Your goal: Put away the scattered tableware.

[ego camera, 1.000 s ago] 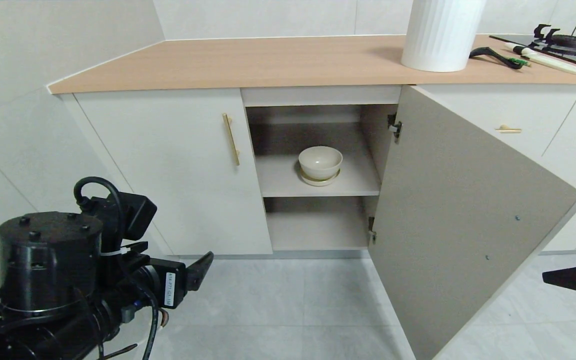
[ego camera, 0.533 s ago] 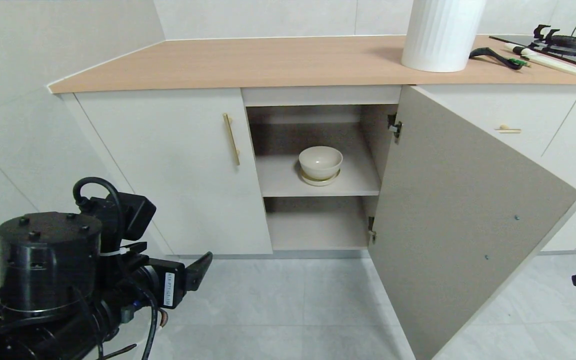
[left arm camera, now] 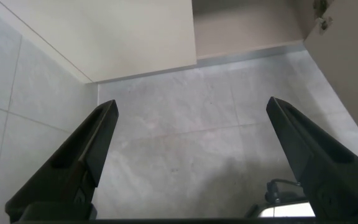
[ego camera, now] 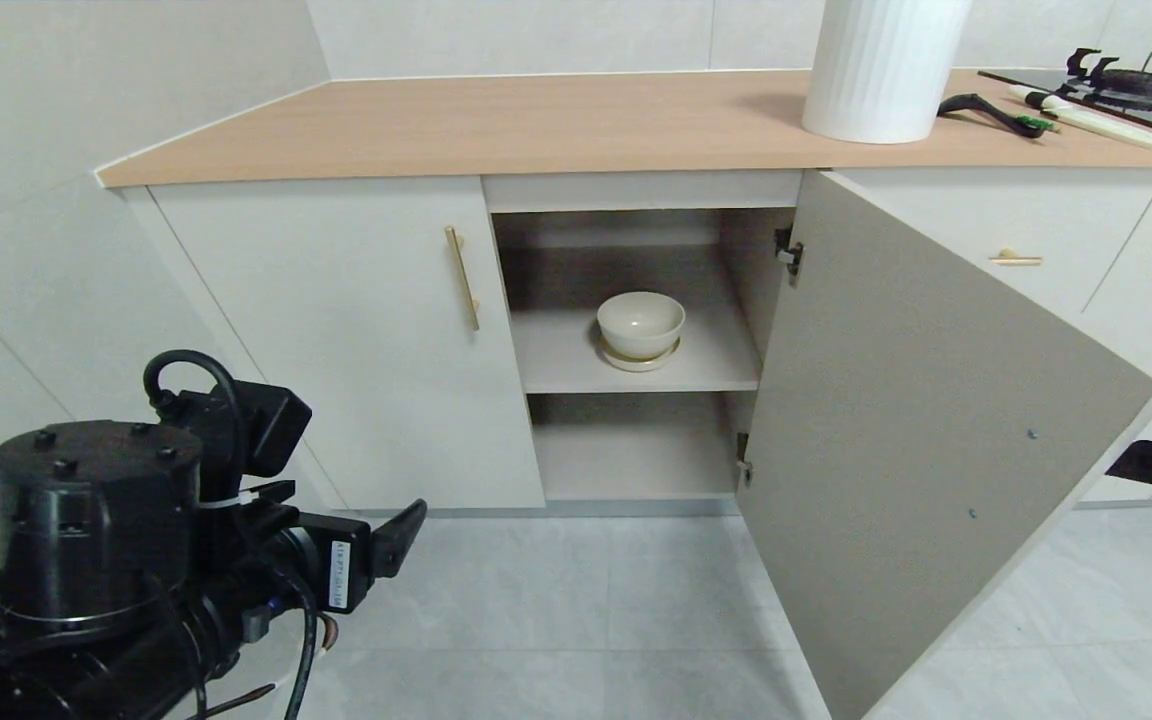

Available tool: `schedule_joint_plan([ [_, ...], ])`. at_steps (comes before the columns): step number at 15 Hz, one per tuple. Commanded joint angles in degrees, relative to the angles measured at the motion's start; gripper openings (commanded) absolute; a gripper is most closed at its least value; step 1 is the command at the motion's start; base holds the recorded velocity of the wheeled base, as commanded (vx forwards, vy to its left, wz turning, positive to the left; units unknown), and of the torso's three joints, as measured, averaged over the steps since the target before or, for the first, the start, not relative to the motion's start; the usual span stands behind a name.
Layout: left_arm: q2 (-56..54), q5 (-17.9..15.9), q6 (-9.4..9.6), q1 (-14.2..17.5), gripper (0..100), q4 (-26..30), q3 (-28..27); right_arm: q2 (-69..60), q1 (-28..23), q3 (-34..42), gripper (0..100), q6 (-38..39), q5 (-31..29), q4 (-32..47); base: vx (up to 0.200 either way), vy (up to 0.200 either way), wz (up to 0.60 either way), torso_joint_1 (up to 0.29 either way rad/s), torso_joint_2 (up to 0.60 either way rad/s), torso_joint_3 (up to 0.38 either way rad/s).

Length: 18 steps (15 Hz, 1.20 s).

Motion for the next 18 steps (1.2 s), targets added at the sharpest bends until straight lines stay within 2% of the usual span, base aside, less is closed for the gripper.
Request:
schedule_joint_plan([
  [1, 0.0, 0.04, -0.11, 0.12, 100, -0.04, -0.17, 5.12, -0.99, 2.57, 100, 1.16, 1.43, -3.54, 0.0, 0.0, 0.0, 0.0, 0.0, 0.0],
  [2, 0.0, 0.04, -0.28, 0.21, 100, -0.12, -0.34, 5.29, -0.91, 2.84, 100, 1.33, 2.49, -4.25, 0.0, 0.0, 0.0, 0.0, 0.0, 0.0],
  [3, 0.0, 0.04, -0.37, 0.47, 100, -0.12, -0.34, 5.2, -0.2, 3.45, 100, 2.56, 6.97, -5.04, 0.0, 0.0, 0.0, 0.0, 0.0, 0.0],
  [5, -0.18, -0.05, -0.46, 1.88, 100, -0.12, -0.34, 4.77, 1.82, 3.54, 100, 4.76, 11.45, -5.04, 0.0, 0.0, 0.0, 0.0, 0.0, 0.0],
  [9, 0.09, -0.14, -0.37, 3.72, 100, -5.4, 0.1, 4.77, 5.95, 4.07, 100, 5.11, 13.56, -5.04, 0.0, 0.0, 0.0, 0.0, 0.0, 0.0],
  [12, -0.26, -0.23, -0.19, 3.72, 100, -5.4, 0.27, 6.35, 12.1, 3.54, 100, 7.22, 15.5, -6.62, 0.0, 0.0, 0.0, 0.0, 0.0, 0.0],
  [16, 0.0, -0.05, 0.33, 3.63, 100, -5.05, 0.36, 14.17, 21.42, 3.37, 100, 7.04, 15.41, -19.45, 0.0, 0.0, 0.0, 0.0, 0.0, 0.0],
  [18, -0.09, -0.05, 0.77, 3.55, 100, -5.13, 0.36, 17.07, 23.44, 3.28, 100, 7.04, 15.41, -23.58, 0.0, 0.0, 0.0, 0.0, 0.0, 0.0],
])
